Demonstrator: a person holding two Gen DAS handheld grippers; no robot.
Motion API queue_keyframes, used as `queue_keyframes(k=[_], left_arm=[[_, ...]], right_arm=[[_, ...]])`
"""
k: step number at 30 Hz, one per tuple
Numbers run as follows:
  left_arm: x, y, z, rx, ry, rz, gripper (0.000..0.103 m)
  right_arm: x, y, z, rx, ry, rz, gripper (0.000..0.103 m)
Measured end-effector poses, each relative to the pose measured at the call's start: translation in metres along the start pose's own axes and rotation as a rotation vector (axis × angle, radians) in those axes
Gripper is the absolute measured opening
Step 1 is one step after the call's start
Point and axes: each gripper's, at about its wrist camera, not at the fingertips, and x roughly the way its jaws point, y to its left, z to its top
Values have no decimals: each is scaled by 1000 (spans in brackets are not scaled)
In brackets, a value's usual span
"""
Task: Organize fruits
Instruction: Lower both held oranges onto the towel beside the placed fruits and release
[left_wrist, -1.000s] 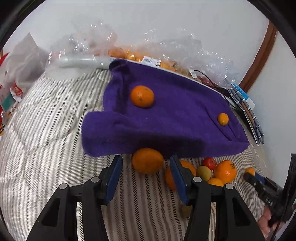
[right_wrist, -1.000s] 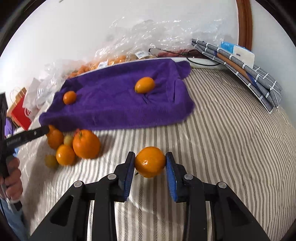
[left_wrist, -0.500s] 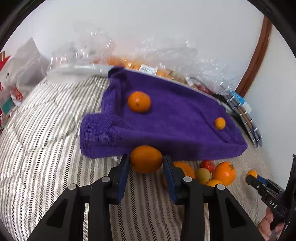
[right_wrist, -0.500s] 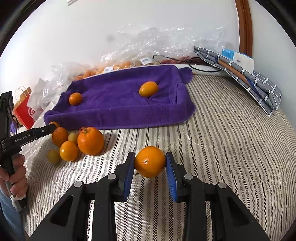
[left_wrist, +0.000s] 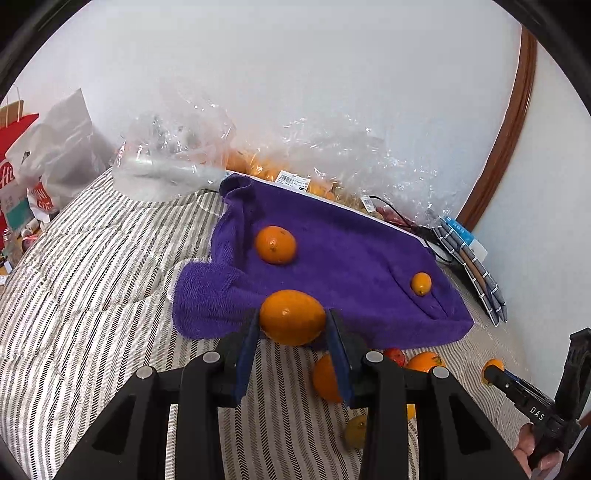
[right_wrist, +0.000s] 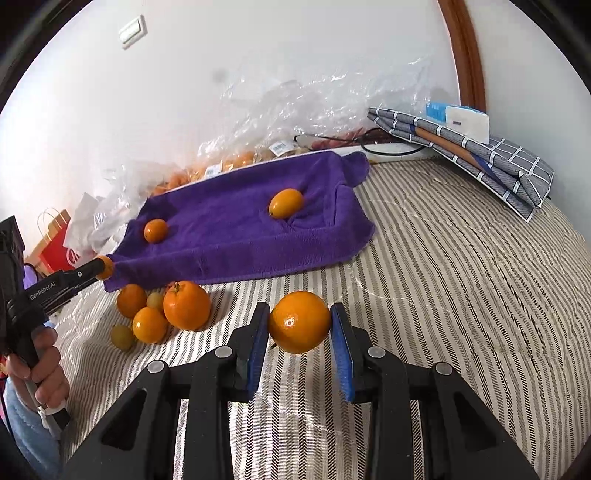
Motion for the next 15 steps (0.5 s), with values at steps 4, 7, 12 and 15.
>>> queue_keyframes(k=[4,7,12,15], left_arm=[[-5,0,0,1,-24,3,35],[-3,1,0,-10,-19,5,35],[-7,5,1,-24,-40,6,35],[-8,7,1,-32,-45,7,35]], right_arm=[[-4,-1,0,4,-20,1,33],[-6,-2,0,10,-31,5,33],[-12,-3,-1,14,-60,14,33],[-12,-5,-1,24,-59,10,33]])
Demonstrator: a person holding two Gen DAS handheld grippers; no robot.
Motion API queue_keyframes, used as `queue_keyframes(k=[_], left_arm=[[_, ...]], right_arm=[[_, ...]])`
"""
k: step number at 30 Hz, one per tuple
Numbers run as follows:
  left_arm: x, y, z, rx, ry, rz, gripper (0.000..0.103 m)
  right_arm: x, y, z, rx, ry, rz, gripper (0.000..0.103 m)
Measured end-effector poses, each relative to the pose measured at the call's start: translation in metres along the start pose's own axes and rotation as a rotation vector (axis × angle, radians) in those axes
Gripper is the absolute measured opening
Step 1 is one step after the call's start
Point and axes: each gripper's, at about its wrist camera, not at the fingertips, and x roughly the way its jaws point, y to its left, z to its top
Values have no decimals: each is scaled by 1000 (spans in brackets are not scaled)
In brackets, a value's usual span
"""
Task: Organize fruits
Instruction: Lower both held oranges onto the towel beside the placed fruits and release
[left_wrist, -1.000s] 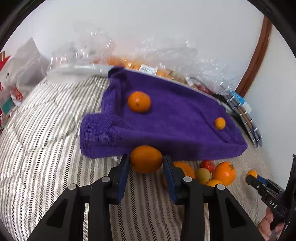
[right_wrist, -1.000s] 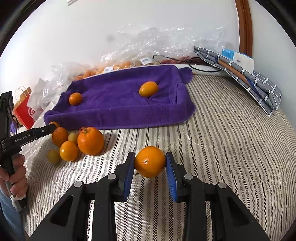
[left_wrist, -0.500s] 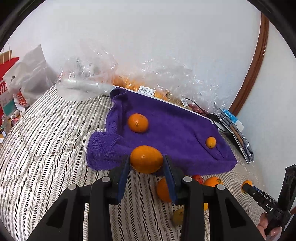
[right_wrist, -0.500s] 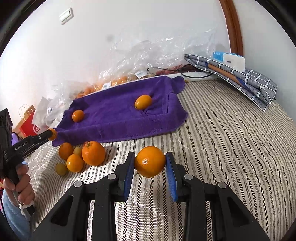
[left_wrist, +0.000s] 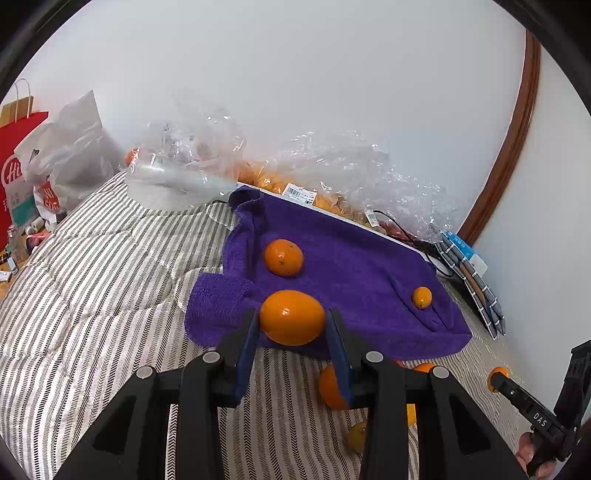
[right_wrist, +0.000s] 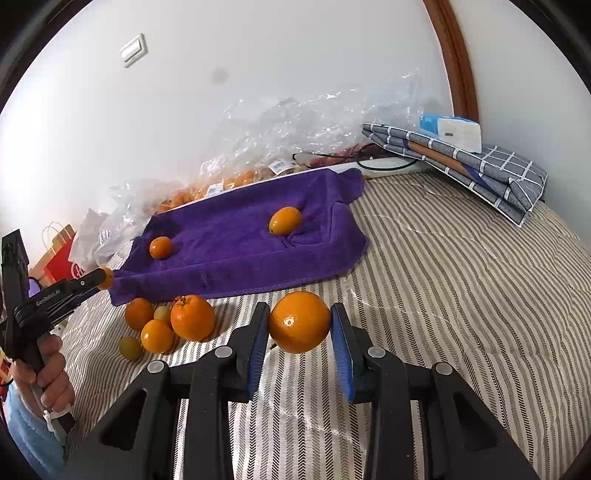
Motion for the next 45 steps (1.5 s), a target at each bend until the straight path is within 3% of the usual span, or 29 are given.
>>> queue_keyframes(k=[9,15,21,30,37,45], left_arm=[[-11,4,9,-14,-18,69,35],[-32,-3,35,12,-17,144,35],[-36,-16,57,35,-7,121,35],[7,-29,67,22,39,105,35],[61,-24,69,15,105,131,35],[86,-11,56,8,145,120,35]], right_arm=[[0,0,5,18,2,12,33],[-11,9,36,-29,-40,0,33],[-11,18,70,-63,-38,-21,33],[8,31,92,-76,-66,-3,33],[60,34,102,-70,-16,10,33],[102,22,86,-42,63,23,33]])
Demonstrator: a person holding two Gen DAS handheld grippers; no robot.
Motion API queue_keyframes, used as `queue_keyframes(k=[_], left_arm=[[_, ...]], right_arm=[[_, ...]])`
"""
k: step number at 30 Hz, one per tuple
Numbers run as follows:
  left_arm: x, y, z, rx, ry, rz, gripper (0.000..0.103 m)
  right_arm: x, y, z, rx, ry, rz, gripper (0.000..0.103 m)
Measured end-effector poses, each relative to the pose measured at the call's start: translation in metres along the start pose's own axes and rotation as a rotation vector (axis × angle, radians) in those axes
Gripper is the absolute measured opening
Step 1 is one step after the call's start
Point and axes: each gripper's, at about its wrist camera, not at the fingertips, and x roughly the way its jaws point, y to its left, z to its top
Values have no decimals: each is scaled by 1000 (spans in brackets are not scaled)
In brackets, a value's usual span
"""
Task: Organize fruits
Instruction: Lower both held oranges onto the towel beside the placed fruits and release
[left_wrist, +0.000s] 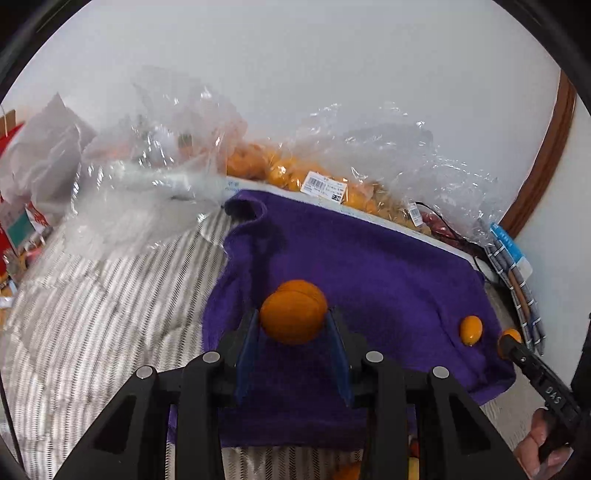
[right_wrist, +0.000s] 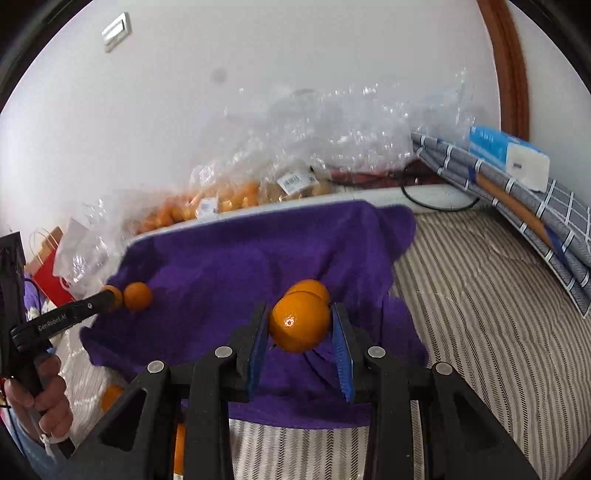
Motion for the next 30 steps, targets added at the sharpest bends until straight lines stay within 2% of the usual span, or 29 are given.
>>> queue_keyframes(k=[7,16,21,27,30], left_arm=[[0,-4,-4,20,-8,0,35],[14,-12,-13,51,57,-26,35],[16,-14,-14,64,56,0,35],[17,-15,-14,76,56,11,35],[15,-15,-12,74,52,-2,44]], right_arm=[[17,3,-4,-9,57,-21,33],[23,6,-10,-23,87,-29,34],[17,2,-9,4,73,-24,61],[-2,7,-9,-18,29,-49,61],[-17,17,-10,-26,23,-60,61]])
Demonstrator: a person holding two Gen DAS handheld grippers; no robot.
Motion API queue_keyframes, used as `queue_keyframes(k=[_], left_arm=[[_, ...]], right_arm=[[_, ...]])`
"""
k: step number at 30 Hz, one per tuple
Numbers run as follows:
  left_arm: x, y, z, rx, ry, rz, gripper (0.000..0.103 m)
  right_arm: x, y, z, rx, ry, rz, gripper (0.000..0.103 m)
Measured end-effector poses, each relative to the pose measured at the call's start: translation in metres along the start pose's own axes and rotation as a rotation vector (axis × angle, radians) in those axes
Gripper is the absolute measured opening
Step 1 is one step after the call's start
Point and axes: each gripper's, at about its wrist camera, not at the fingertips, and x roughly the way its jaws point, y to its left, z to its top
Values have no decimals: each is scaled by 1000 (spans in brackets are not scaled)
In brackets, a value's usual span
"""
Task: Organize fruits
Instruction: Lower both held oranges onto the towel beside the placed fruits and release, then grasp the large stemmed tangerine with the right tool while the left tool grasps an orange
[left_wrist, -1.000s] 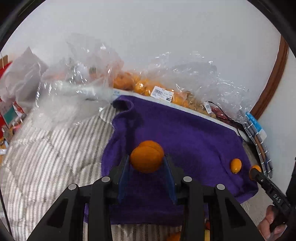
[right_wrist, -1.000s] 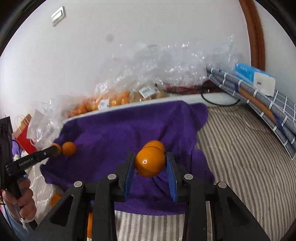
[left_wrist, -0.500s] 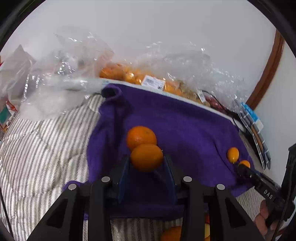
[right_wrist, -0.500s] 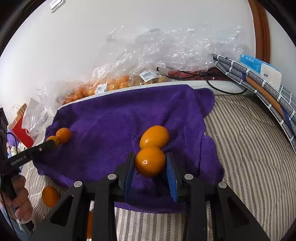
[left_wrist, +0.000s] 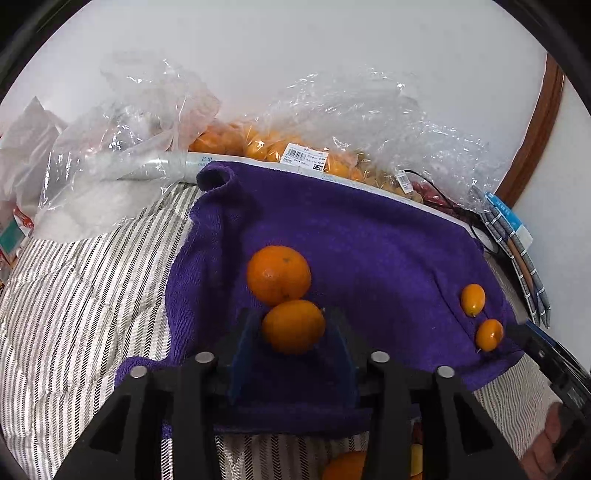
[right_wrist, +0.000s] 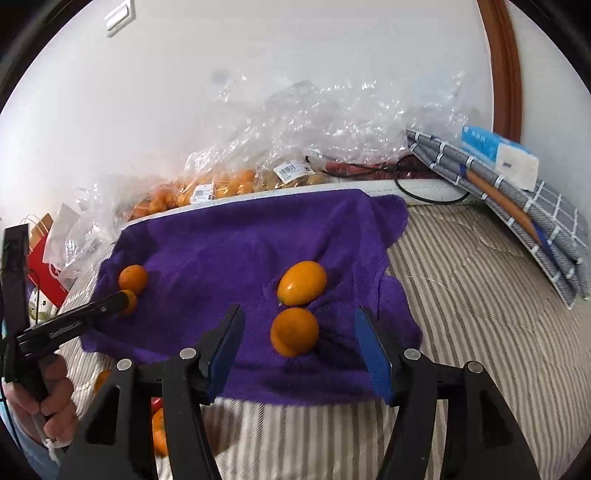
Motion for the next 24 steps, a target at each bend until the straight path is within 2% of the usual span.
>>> queue_keyframes(k=[4,8,14,24], left_arm=[[-7,4,2,-30,-17,-27,50],[-16,8,4,-46,-51,-39,52],[-27,10,7,-59,-90,-59,56],[-35,11,8,-61,-114,-76,57]], right_arm=[[-30,22,-12,-37,-5,55,61],[-42,45,-33,-86,21,96,61],[-29,62,-61,-130,99,86,61],[-5,62,-65,-61,164,96,54]])
